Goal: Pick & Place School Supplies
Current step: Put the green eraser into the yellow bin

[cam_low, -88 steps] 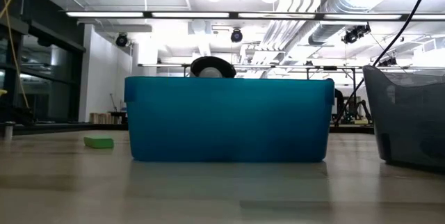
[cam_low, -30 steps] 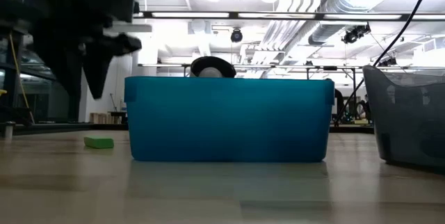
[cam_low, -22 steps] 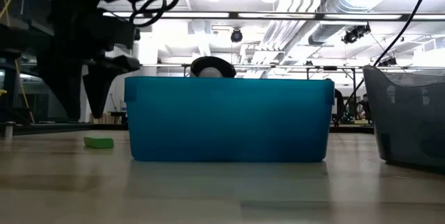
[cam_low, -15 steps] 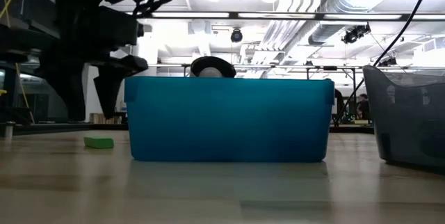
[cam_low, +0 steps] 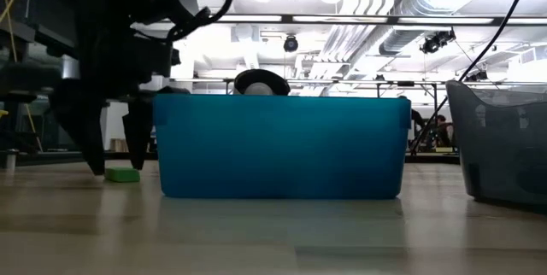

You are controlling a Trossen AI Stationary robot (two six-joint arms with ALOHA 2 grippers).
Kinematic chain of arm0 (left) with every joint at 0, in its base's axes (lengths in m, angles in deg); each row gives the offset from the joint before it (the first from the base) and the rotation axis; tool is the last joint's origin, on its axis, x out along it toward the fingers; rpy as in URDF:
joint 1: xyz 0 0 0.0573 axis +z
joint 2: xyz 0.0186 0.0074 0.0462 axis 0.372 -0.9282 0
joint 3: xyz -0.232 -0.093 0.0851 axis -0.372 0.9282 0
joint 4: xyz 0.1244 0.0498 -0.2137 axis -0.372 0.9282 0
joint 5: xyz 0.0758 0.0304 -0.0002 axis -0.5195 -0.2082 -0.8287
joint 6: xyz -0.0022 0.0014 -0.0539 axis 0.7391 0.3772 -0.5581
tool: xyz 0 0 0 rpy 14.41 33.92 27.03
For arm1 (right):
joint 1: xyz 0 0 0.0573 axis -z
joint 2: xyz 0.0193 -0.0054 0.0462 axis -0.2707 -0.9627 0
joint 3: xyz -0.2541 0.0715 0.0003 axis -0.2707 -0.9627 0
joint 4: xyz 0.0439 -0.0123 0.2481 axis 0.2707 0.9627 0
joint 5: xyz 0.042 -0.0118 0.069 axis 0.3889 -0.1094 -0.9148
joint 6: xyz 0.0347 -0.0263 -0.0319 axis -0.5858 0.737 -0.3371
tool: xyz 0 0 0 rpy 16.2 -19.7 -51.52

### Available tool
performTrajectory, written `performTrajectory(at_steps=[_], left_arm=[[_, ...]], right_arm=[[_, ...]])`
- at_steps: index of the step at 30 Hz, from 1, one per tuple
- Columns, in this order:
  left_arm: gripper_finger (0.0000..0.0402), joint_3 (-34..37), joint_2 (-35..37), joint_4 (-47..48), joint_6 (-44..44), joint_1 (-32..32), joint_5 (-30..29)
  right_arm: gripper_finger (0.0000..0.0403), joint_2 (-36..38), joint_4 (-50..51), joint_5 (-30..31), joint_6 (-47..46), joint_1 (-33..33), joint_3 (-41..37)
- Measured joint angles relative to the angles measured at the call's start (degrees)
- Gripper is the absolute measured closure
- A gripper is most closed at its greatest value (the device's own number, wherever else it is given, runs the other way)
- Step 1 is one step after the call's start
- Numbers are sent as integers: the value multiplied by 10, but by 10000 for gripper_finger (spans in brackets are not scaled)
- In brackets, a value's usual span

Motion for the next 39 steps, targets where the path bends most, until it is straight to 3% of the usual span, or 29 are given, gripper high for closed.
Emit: performTrajectory(at_steps=[10,21,29,39], left_arm=[[223,-2,-22,-13,5,0,6],[299,-1,-22,-11,-6,0,21],[309,-1,-21,-11,-8,0,16],[310,-1,54,-8,-63,-11,15]], right_arm=[[213,0,1,0,0,0,0],[213,0,1,0,0,0,0],[213,0,1,0,0,0,0],[213,0,2,-3,0,0,0]])
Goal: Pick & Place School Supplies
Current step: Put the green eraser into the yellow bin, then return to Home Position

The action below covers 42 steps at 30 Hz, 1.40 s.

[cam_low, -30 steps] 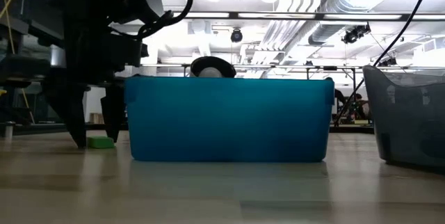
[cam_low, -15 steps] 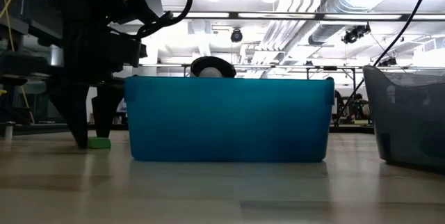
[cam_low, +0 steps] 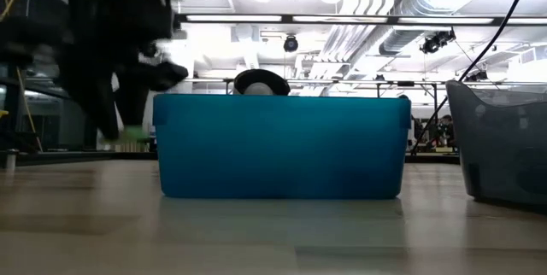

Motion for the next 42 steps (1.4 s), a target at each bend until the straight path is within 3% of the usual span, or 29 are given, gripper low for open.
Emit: performTrajectory(at_steps=[7,13,22,26,34,42], left_arm=[[310,0,87,4,-105,-58,2],[310,0,141,3,-199,-171,-34],[304,-1,121,-29,-325,-331,-131],[290,-1,89,-29,-377,-349,-136],[282,-1,37,-34,-384,-350,-123],[281,-1,55,-42,-397,-347,-118]], right_arm=[[213,0,0,-2,0,0,0],[213,0,0,-11,0,0,0],[213,0,-6,-11,0,0,0],[213,0,-13,-11,0,0,0],[213,0,-15,-11,2,0,0],[213,0,-15,-12,2,0,0]])
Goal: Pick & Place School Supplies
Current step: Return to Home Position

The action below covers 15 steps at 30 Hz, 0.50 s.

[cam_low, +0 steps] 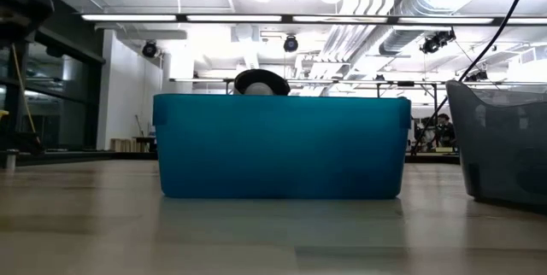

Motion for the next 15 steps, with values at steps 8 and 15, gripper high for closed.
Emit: performTrajectory(at_steps=[8,15], left_arm=[[281,0,81,-1,-6,46,-20],[281,0,154,-1,69,106,-20]], right_arm=[[213,5,37,78,-98,17,0],[213,32,117,10,-147,70,0]])
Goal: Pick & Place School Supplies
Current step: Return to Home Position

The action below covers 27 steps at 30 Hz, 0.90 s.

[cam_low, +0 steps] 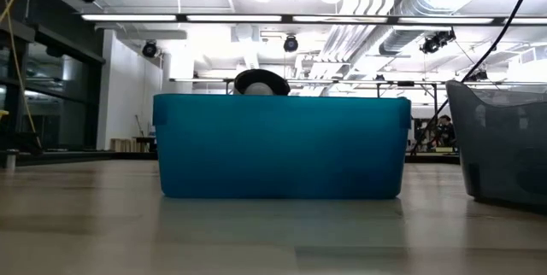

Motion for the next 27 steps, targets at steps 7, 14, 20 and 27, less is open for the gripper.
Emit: performTrajectory(at_steps=[7,14,20,27], left_arm=[[281,0,51,0,39,53,1],[281,0,53,2,35,89,4],[281,0,51,3,29,96,6],[281,0,51,3,26,82,6]], right_arm=[[213,40,20,-80,62,78,0],[213,100,27,-250,117,198,0],[213,140,42,-346,135,304,0],[213,169,96,-400,144,391,0]])
